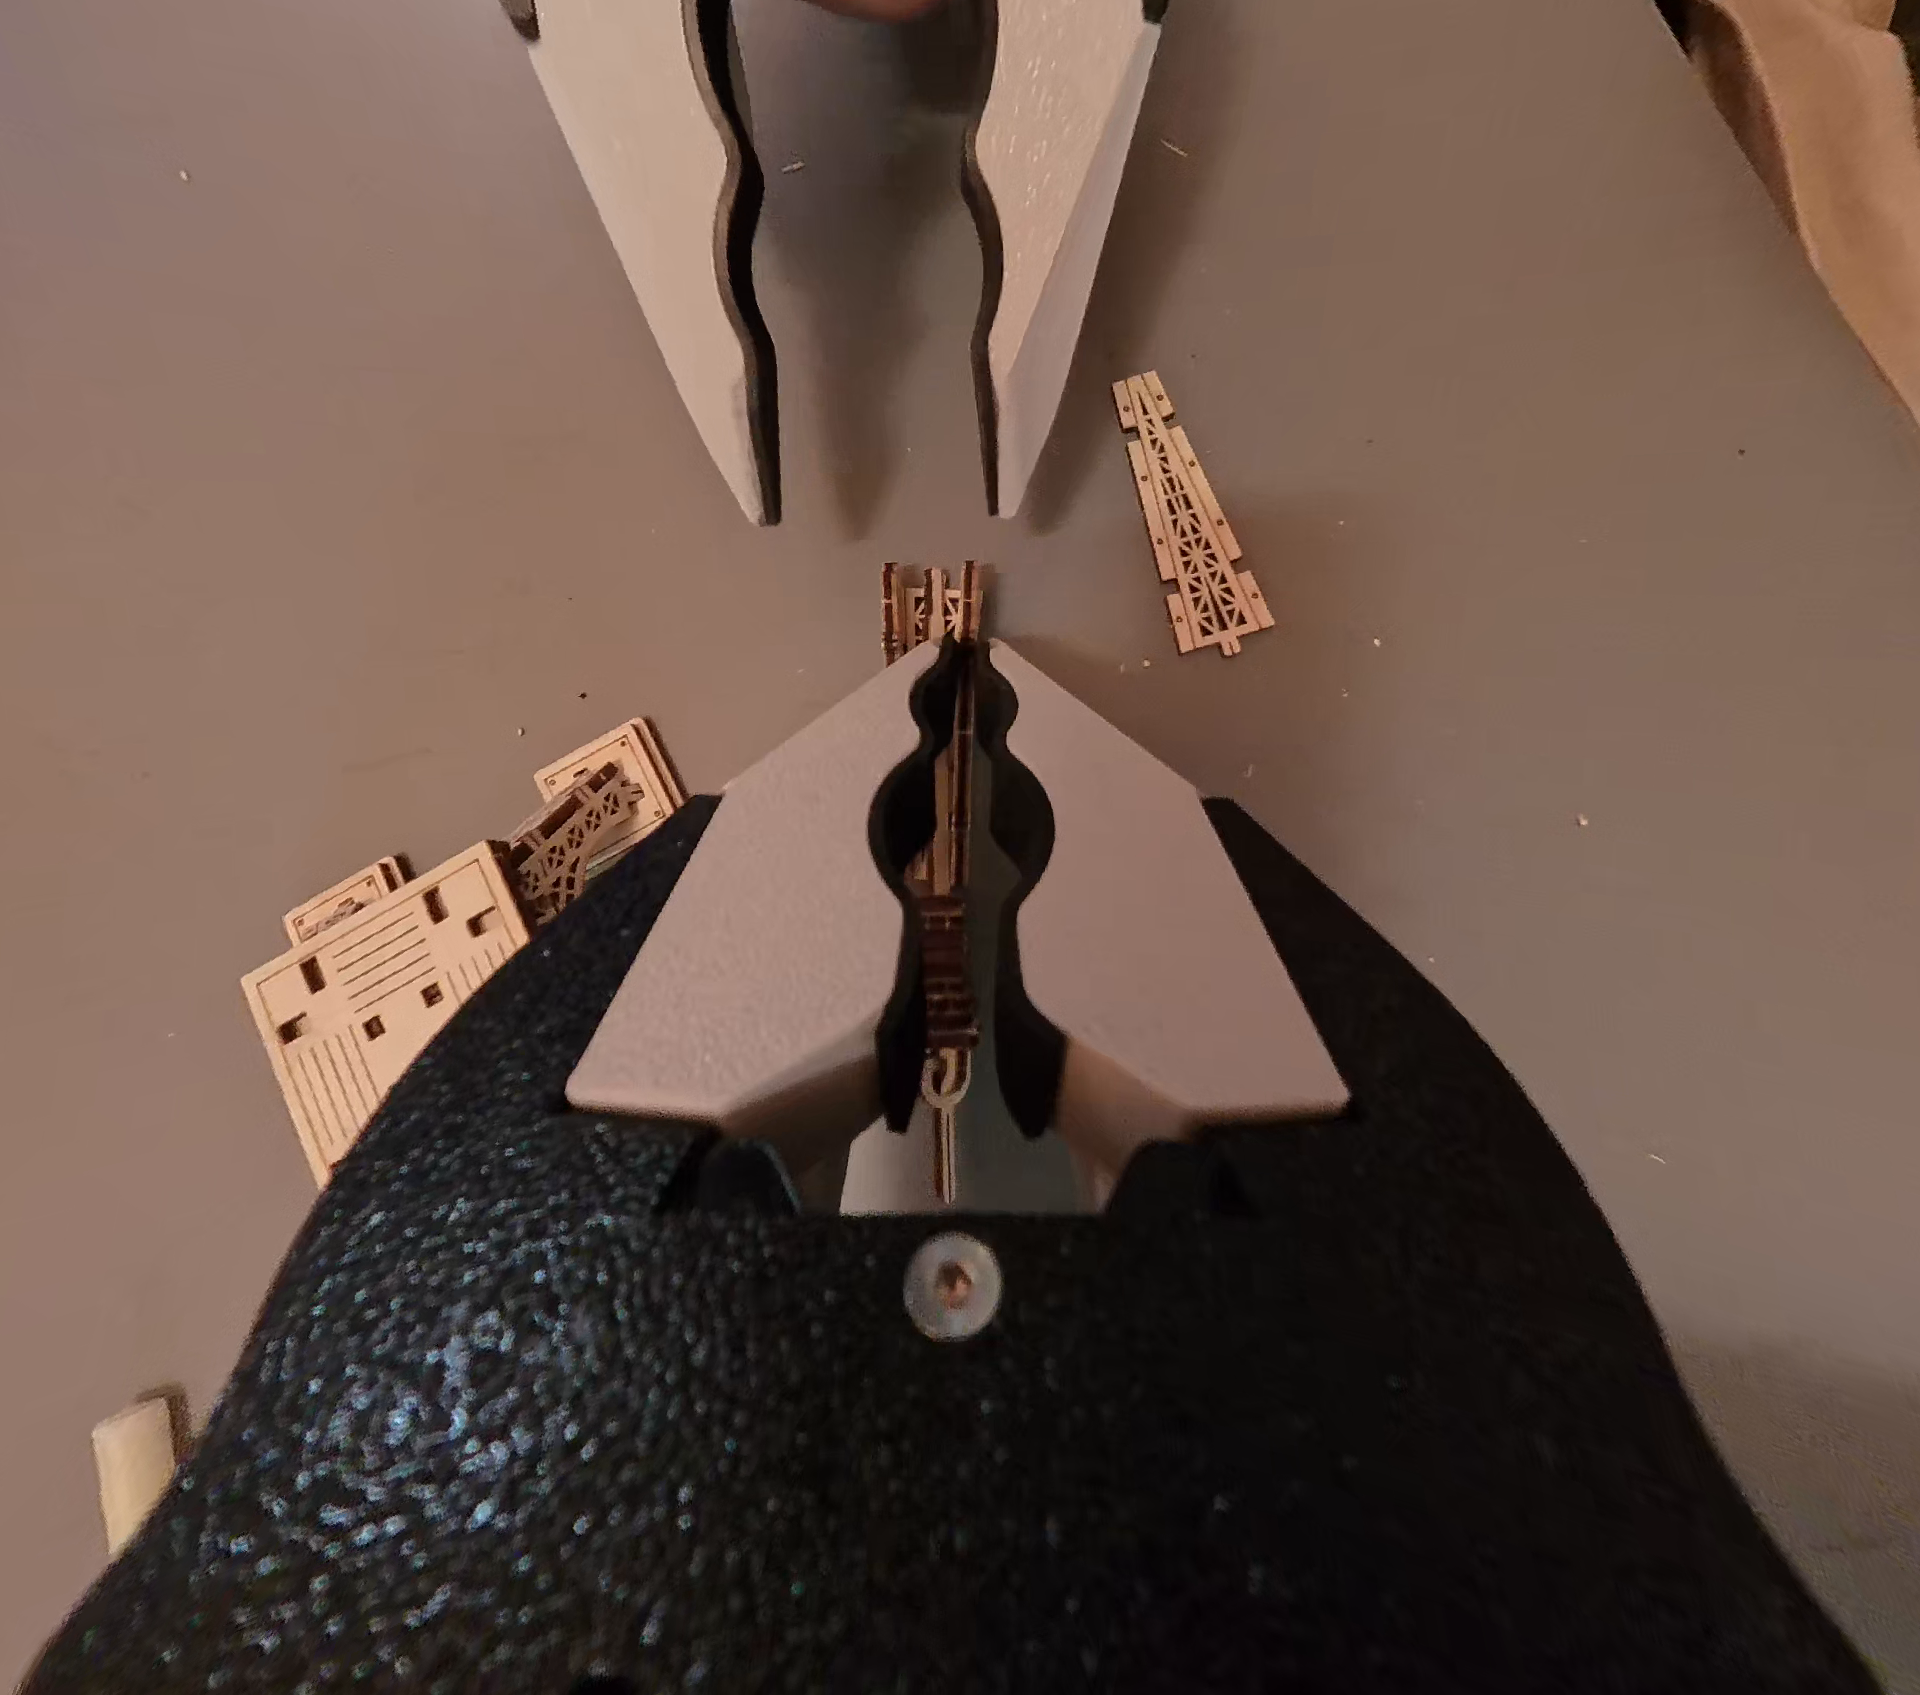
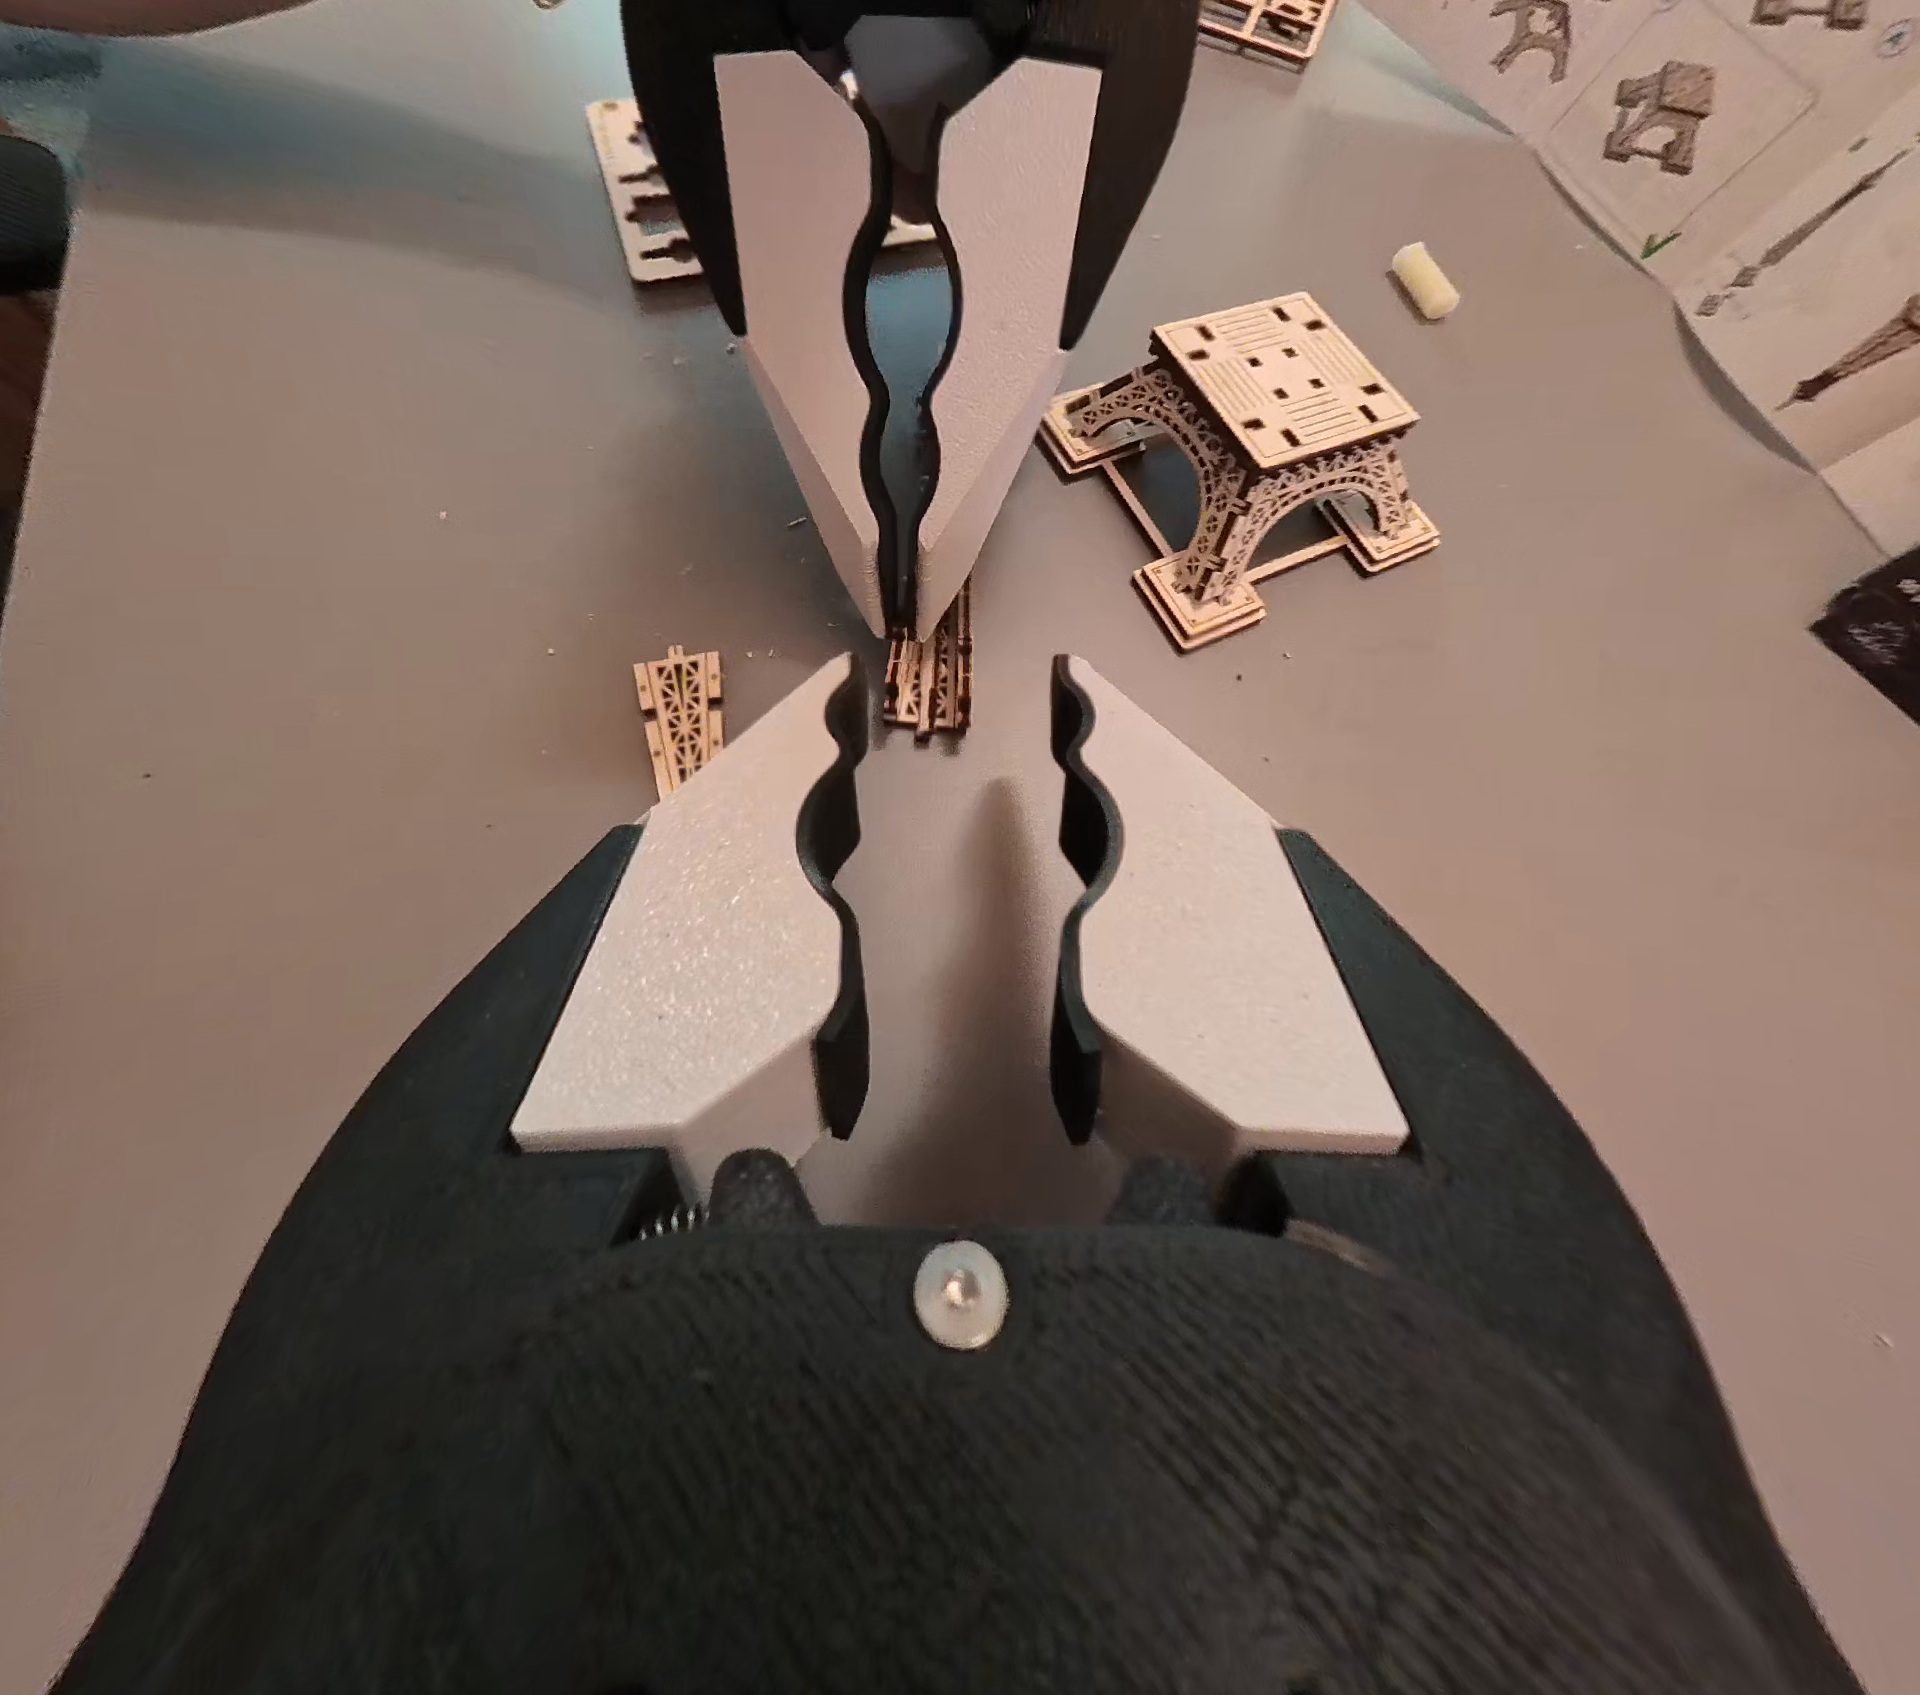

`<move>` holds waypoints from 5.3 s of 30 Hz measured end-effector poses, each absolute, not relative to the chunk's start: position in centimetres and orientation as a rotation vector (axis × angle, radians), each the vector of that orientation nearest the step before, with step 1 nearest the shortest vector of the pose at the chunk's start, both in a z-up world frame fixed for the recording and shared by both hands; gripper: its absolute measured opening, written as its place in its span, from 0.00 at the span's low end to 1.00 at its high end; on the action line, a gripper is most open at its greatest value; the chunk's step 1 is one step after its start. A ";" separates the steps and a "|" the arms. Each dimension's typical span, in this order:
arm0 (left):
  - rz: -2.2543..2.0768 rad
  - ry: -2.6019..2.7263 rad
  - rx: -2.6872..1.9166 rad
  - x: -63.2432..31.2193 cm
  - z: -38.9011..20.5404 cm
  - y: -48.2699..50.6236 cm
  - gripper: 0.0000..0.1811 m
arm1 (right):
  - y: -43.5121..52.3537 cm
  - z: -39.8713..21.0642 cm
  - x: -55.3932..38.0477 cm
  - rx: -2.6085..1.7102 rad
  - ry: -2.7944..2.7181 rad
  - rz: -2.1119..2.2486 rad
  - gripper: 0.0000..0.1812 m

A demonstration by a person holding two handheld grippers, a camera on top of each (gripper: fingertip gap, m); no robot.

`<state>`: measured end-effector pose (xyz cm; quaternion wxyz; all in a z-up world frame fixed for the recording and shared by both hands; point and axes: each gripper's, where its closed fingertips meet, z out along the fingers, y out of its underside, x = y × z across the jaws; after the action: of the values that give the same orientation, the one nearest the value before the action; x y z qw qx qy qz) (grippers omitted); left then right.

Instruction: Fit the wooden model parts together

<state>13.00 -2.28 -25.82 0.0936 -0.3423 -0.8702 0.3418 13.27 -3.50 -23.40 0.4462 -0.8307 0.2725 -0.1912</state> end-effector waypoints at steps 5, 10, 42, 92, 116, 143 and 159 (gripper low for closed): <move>1.010 -2.580 -1.016 13.0 -25.8 -2.2 0.01 | -4.1 -22.5 12.7 -2.031 0.709 -0.609 0.09; 1.018 -2.571 -0.988 13.1 -25.9 -2.2 0.01 | -3.1 -22.9 11.7 -1.998 0.729 -0.618 0.02; 1.063 -2.581 -0.941 14.4 -24.8 -2.3 0.01 | -2.1 -24.8 13.6 -2.082 0.801 -0.598 0.00; 0.836 -2.658 -1.121 13.8 -26.0 -2.2 0.01 | -3.1 -26.4 13.7 -2.181 0.807 -0.467 0.17; 0.837 -2.615 -1.118 13.6 -26.0 -2.0 0.01 | -4.1 -26.6 13.3 -2.166 0.830 -0.401 0.09; 0.751 -2.616 -1.230 14.1 -26.2 -1.7 0.01 | -2.2 -26.1 14.3 -2.131 0.779 -0.286 0.23; 0.779 -2.699 -1.267 14.6 -26.1 -2.3 0.02 | -2.2 -26.5 14.9 -2.131 0.821 -0.234 0.10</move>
<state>14.59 -2.33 -26.11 0.0299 -0.4110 -0.8754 0.2526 14.85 -2.23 -26.45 0.4106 -0.8465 0.3260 -0.0928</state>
